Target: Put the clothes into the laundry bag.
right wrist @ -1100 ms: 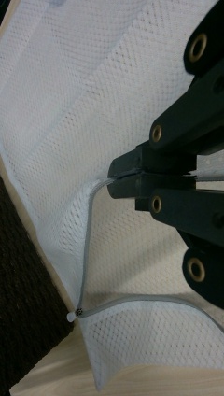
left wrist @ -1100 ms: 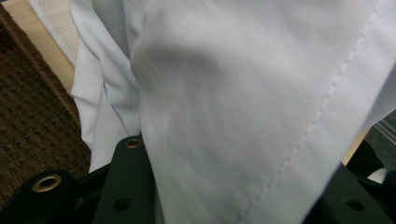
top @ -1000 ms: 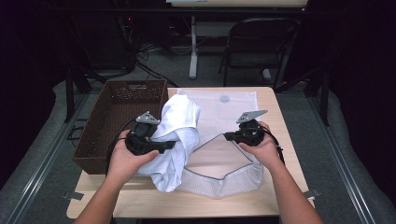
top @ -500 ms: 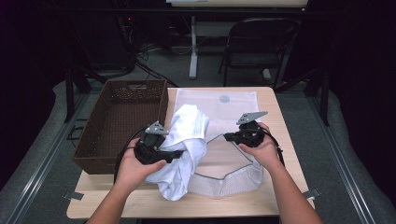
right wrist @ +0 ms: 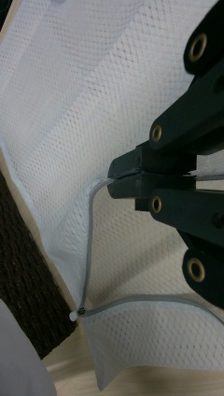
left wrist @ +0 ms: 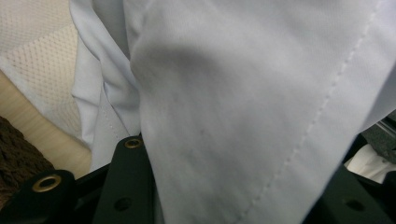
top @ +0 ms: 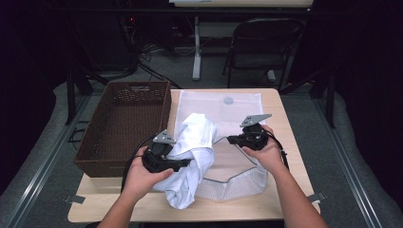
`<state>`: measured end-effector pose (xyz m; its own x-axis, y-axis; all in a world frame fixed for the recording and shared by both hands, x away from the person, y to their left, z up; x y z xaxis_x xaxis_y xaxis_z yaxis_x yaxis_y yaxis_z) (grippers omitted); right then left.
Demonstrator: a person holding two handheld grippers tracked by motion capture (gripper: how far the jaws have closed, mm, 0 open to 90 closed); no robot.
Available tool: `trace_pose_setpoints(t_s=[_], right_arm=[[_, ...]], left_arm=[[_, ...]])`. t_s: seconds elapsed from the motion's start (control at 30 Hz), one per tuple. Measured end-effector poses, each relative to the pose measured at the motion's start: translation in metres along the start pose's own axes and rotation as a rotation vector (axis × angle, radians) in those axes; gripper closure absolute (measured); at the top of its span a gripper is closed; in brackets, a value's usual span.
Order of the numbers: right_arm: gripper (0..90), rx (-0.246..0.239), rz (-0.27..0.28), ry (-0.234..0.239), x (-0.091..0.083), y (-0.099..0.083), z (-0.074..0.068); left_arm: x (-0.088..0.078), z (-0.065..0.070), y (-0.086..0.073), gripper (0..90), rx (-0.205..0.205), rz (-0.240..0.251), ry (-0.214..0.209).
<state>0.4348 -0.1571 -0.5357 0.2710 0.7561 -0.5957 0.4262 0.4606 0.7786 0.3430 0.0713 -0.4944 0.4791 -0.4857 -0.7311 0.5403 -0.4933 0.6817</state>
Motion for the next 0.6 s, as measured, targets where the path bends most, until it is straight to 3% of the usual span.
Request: trace_pose_setpoints(t_s=[0.6], right_arm=[[89.2,-0.007,-0.006,0.007,0.007,-0.003,-0.003]], left_arm=[[0.013,0.008,-0.006,58.6,0.022,-0.005,-0.015]])
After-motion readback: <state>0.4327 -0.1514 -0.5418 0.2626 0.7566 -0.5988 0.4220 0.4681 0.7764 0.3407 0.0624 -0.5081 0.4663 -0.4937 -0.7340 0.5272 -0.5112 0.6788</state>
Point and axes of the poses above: each handheld gripper's, and its own axes: x roughly forward along the jaws, y roughly out of its top, z roughly to its right, the point moved 7 cm from there along x, roughly forward along the jaws, and after that the axes turned 11 degrees about y, right-handed, at the moved point
